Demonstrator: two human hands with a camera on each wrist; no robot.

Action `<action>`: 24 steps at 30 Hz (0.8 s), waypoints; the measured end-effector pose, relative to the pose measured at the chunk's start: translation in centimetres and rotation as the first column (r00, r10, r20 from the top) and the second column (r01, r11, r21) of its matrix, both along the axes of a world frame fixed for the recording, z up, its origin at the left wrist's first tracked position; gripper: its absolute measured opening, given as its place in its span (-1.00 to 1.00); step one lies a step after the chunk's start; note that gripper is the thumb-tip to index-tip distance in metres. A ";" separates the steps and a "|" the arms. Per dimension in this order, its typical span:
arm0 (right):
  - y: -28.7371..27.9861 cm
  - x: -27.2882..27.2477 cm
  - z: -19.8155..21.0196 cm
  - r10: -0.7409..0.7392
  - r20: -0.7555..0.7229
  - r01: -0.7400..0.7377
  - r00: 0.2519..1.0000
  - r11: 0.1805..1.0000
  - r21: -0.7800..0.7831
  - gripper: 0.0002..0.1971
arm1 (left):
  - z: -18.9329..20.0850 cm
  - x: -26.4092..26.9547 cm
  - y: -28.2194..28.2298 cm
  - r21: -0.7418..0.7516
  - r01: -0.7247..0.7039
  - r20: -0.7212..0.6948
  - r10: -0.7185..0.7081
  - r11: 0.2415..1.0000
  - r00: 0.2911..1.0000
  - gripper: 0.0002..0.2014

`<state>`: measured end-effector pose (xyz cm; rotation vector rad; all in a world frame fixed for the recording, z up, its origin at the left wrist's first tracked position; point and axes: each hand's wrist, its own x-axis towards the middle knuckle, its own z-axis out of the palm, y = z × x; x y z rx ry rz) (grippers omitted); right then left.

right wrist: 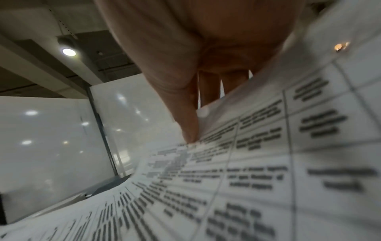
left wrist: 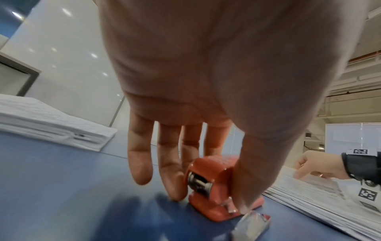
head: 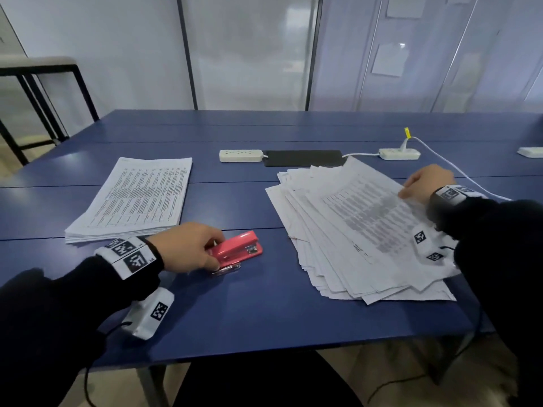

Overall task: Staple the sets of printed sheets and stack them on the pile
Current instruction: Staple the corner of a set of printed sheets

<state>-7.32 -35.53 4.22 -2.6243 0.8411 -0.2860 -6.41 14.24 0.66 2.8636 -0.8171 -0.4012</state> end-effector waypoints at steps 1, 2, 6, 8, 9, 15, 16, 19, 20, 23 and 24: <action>-0.3 -0.1 0.4 0.025 0.043 -0.024 0.999 1.000 -0.006 -0.88 | 0.1 0.0 0.6 0.008 -0.012 0.001 0.012 1.000 1.000 -0.67; -0.4 -0.3 0.9 0.058 0.087 -0.057 0.995 0.998 -0.012 -0.90 | 0.1 -0.1 1.2 0.023 -0.020 0.006 0.019 1.000 1.000 -0.68; 0.5 -0.7 2.8 0.267 0.173 -0.287 0.948 0.953 0.099 -0.88 | 0.6 -0.1 2.7 0.092 -0.036 0.035 0.033 0.995 0.999 -0.67; 1.8 -0.8 3.4 0.400 0.127 -0.416 0.908 0.898 0.146 -0.88 | 0.8 -0.1 3.2 0.105 -0.045 0.060 0.039 0.993 0.997 -0.69; 2.6 -0.8 3.5 0.458 0.117 -0.472 0.881 0.865 0.171 -0.88 | 1.0 -0.1 3.4 0.105 -0.053 0.072 0.046 0.993 0.996 -0.70; 8.6 -0.4 3.0 0.715 0.087 -0.673 0.694 0.600 0.432 -0.80 | 1.6 0.0 4.9 0.102 -0.106 0.094 0.096 0.989 0.991 -0.78; 9.3 -0.1 2.9 0.752 0.078 -0.693 0.654 0.556 0.458 -0.80 | 1.7 -0.1 5.2 0.103 -0.117 0.097 0.107 0.988 0.989 -0.78; 11.5 1.1 2.9 0.827 -0.032 -0.745 0.561 0.521 0.416 -0.79 | 2.1 -0.3 6.1 0.098 -0.148 0.102 0.138 0.984 0.985 -0.77; 12.2 1.5 2.7 0.834 -0.083 -0.764 0.546 0.536 0.360 -0.80 | 2.4 -0.3 6.4 0.097 -0.158 0.100 0.149 0.983 0.984 -0.75; 14.6 2.3 1.8 0.806 -0.212 -0.802 0.553 0.584 0.126 -0.67 | 2.8 -0.4 7.2 0.102 -0.188 0.091 0.179 0.977 0.980 -0.71; 15.6 2.2 1.3 0.786 -0.249 -0.805 0.566 0.592 0.036 -0.56 | 2.9 -0.4 7.5 0.106 -0.196 0.083 0.188 0.975 0.979 -0.72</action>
